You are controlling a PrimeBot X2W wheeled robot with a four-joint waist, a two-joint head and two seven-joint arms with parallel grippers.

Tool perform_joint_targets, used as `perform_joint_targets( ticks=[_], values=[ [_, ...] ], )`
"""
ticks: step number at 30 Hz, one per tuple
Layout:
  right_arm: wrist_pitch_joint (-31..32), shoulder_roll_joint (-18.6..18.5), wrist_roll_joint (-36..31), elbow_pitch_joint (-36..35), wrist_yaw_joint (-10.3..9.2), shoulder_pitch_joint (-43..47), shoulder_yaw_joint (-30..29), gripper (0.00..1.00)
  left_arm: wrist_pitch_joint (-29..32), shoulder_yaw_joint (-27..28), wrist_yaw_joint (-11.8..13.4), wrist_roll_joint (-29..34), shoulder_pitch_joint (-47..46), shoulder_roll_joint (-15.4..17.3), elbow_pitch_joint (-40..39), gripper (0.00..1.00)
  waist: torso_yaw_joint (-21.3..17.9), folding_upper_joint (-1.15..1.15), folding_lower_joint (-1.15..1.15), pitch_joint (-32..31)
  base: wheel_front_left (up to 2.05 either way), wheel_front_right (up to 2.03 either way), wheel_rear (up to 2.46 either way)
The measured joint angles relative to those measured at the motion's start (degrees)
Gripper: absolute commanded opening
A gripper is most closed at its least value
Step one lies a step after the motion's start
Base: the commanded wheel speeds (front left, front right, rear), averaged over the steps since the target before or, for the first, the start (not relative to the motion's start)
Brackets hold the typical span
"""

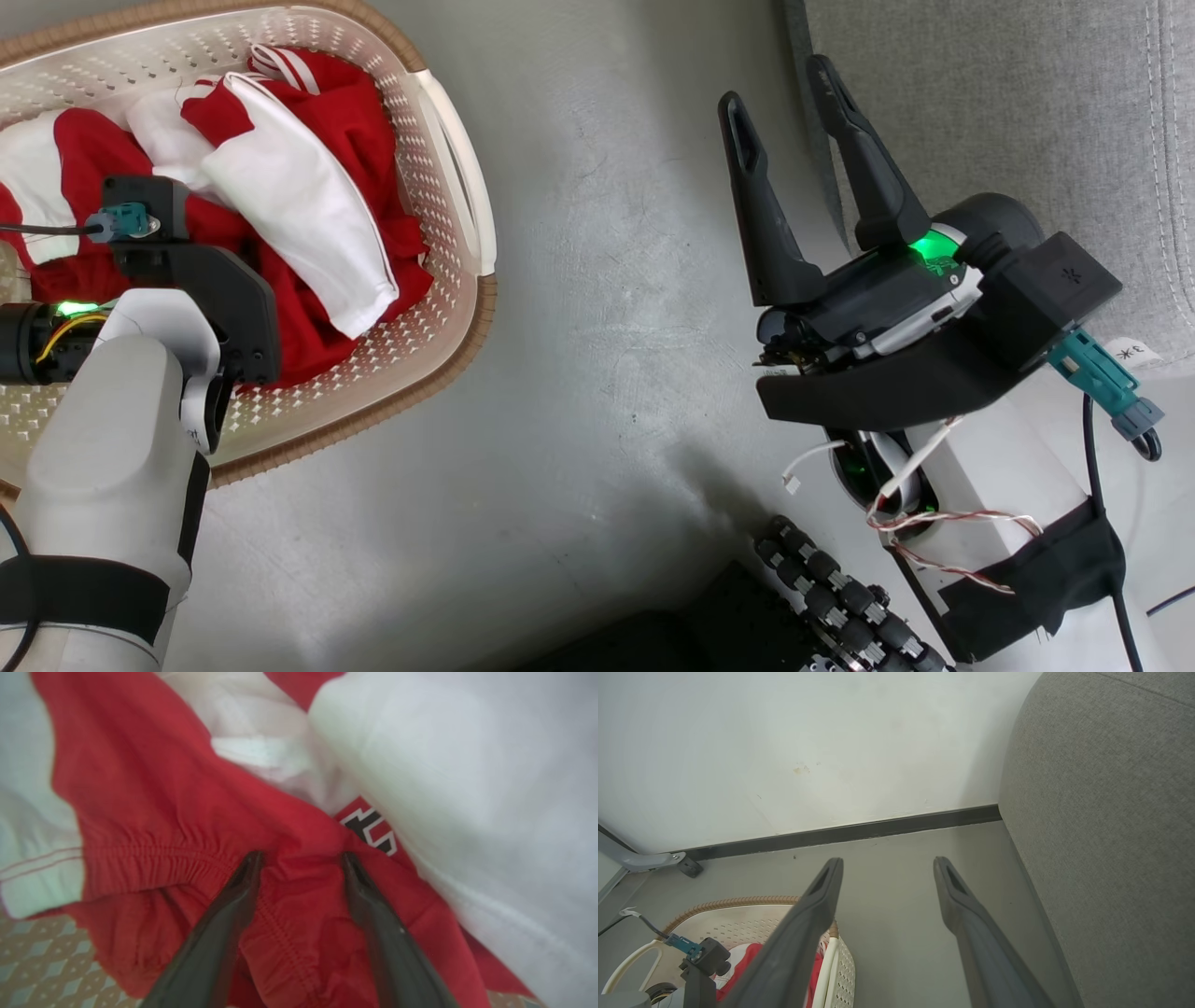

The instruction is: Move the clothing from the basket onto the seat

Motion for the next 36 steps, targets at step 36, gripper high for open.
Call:
perform_joint_targets(
  ticks=[36],
  values=[
    [0.01,-1.57,-0.82,8.91,2.70,1.78,-7.46,1.00,-20.03,-1.40,-6.19,-2.65,6.14,-7.28,-1.05,0.00,5.62,-0.01,0.00,-16.73,0.00,0.00,0.00]
  ],
)
